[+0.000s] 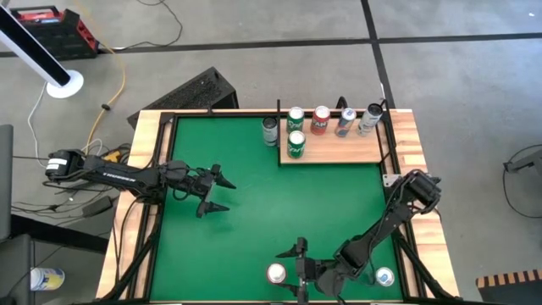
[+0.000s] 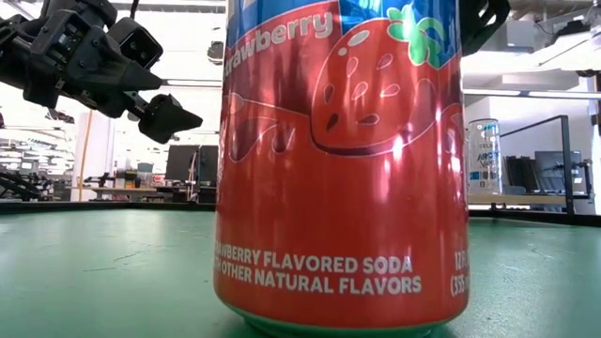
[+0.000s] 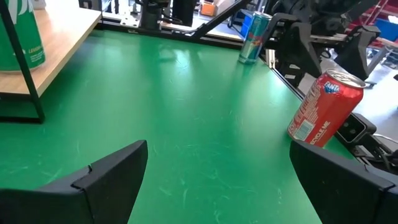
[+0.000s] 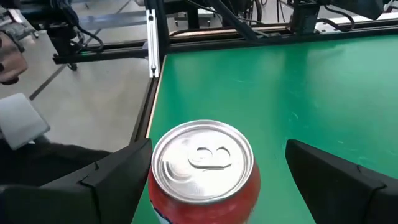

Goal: Place canned beverage on shelf
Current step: Put the orange soda can on the shelf aligned with the other orange soda can

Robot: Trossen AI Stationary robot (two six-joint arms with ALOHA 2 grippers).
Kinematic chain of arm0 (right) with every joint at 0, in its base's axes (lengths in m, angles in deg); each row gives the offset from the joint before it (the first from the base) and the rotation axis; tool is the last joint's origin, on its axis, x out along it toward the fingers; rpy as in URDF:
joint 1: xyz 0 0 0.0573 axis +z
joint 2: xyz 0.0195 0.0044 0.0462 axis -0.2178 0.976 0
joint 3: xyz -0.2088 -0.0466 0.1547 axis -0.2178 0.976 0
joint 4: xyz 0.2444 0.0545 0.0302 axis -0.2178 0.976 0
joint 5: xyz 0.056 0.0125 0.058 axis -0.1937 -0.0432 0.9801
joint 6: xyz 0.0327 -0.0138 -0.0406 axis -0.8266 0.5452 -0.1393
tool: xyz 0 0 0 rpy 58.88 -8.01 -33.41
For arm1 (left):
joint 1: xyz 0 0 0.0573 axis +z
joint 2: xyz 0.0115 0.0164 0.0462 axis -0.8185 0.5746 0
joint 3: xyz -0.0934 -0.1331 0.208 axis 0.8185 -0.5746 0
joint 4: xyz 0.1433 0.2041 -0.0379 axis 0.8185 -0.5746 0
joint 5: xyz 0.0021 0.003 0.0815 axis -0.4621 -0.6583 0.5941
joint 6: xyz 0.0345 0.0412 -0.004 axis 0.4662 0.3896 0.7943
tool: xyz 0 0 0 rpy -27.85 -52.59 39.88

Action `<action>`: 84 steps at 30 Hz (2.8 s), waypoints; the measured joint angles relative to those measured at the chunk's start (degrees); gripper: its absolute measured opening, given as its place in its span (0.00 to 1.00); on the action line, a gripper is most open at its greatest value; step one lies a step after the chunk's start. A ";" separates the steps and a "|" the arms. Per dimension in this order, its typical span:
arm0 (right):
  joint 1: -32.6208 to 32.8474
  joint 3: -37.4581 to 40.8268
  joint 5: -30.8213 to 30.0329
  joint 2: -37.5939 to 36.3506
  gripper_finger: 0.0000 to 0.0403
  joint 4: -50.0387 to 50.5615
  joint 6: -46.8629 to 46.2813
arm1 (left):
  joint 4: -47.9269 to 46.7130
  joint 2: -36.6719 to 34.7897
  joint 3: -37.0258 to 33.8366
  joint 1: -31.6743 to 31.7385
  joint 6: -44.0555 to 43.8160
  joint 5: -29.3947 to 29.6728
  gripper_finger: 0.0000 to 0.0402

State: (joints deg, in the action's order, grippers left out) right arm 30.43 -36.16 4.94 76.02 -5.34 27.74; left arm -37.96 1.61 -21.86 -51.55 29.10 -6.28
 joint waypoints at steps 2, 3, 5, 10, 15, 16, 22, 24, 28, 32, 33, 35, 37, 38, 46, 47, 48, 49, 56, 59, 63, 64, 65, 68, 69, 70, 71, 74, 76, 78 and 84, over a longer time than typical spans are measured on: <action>-0.08 -0.08 0.00 1.25 0.97 -1.45 -0.06 | 0.00 0.00 0.00 -0.02 -0.02 0.00 0.94; -0.07 -0.04 0.07 1.96 0.97 -2.01 0.01 | 0.00 0.00 0.00 -0.01 -0.01 0.01 0.94; -0.09 0.04 0.35 3.44 0.97 -2.55 0.16 | 0.00 0.00 0.00 -0.01 0.00 0.01 0.94; -0.42 0.00 0.64 5.34 0.97 -4.40 -1.21 | 0.04 0.00 0.00 -0.02 0.00 0.04 0.94; -0.39 -0.04 0.06 5.46 0.92 -5.10 -0.61 | 0.02 0.00 0.00 -0.02 -0.50 0.06 0.94; -0.39 -0.04 0.01 5.46 0.91 -5.10 -0.58 | 0.02 0.00 0.00 0.00 -0.52 0.04 0.94; -0.22 0.06 -2.72 4.55 0.79 -3.61 0.32 | 0.02 0.00 -0.01 -0.02 -0.61 0.07 0.94; 0.12 0.07 -5.15 3.46 0.79 -2.56 1.88 | 0.02 0.00 0.00 -0.01 -0.35 0.06 0.94; 0.61 0.05 -9.61 -1.75 0.79 4.86 6.31 | 0.02 0.00 0.00 0.00 -0.06 0.65 0.94; -0.25 0.00 -10.67 -9.47 0.79 20.10 6.23 | 0.02 0.00 0.00 0.00 0.00 1.72 0.94; -0.66 0.00 -10.66 -11.53 0.79 24.61 5.46 | 0.02 0.00 0.00 0.00 0.00 2.26 0.94; -1.56 0.00 -10.93 -15.74 0.79 34.12 3.53 | 0.02 0.00 0.00 0.00 0.00 3.80 0.94; -2.67 0.00 -11.26 -19.65 0.79 42.80 1.57 | 0.04 0.00 0.00 0.00 0.00 5.45 0.94; -3.24 0.00 -11.26 -21.65 0.79 47.11 0.64 | 0.11 -0.01 0.00 0.00 0.03 6.37 0.94; -9.37 4.68 -12.64 -37.29 0.79 69.10 -4.02 | 0.55 0.00 0.00 0.00 1.43 11.86 0.94; -10.58 6.65 -12.40 -39.89 0.79 69.03 -4.07 | 0.58 0.00 0.00 0.00 1.56 12.25 0.94; -11.91 8.85 -12.27 -42.67 0.79 68.74 -4.04 | 0.61 0.00 0.00 0.00 1.57 12.55 0.94; -13.42 11.18 -12.24 -45.56 0.79 68.32 -3.90 | 0.60 0.00 0.00 0.00 1.57 12.97 0.94; -28.88 30.29 -0.39 -68.18 0.79 48.45 10.46 | 0.88 0.00 0.00 0.00 2.74 13.51 0.94; -37.65 37.51 11.18 -75.84 0.79 35.70 19.74 | 2.10 0.00 0.00 0.00 4.17 14.20 0.94; -48.93 42.90 21.88 -81.66 0.79 30.05 24.02 | 2.86 -0.02 0.00 0.00 4.53 14.32 0.94; -51.51 43.68 24.09 -82.20 0.79 29.61 24.41 | 2.87 -0.02 0.00 0.00 4.35 14.32 0.94; -54.03 44.27 26.65 -82.32 0.79 28.93 24.52 | 2.90 -0.02 0.00 0.00 4.28 14.32 0.94; -61.02 45.08 34.41 -80.86 0.79 25.69 24.80 | 2.97 -0.02 0.00 0.00 4.27 14.36 0.94; -63.17 45.49 36.48 -79.79 0.79 24.17 24.82 | 3.09 -0.02 0.00 0.00 4.29 14.64 0.94; -65.16 45.93 38.51 -78.50 0.79 22.61 24.89 | 3.16 -0.02 0.00 0.00 4.33 14.82 0.94; -67.10 46.31 40.64 -77.08 0.79 21.53 24.94 | 3.29 -0.02 0.00 0.00 4.31 15.02 0.94; -71.70 47.01 47.06 -72.25 0.79 17.86 24.92 | 3.56 -0.02 0.00 0.00 4.27 15.23 0.94; -73.86 46.97 49.70 -69.51 0.79 15.22 24.94 | 3.62 -0.02 0.00 0.00 4.26 15.24 0.94; -75.56 46.95 52.06 -66.81 0.79 12.74 25.12 | 3.60 -0.02 0.00 0.00 4.24 15.23 0.94; -78.87 46.88 55.83 -60.40 0.79 6.69 25.52 | 3.56 -0.02 0.00 0.00 4.16 14.94 0.94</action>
State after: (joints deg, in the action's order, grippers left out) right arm -48.45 10.72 60.77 15.63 1.36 53.25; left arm -34.39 1.59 -21.86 -51.55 33.25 8.66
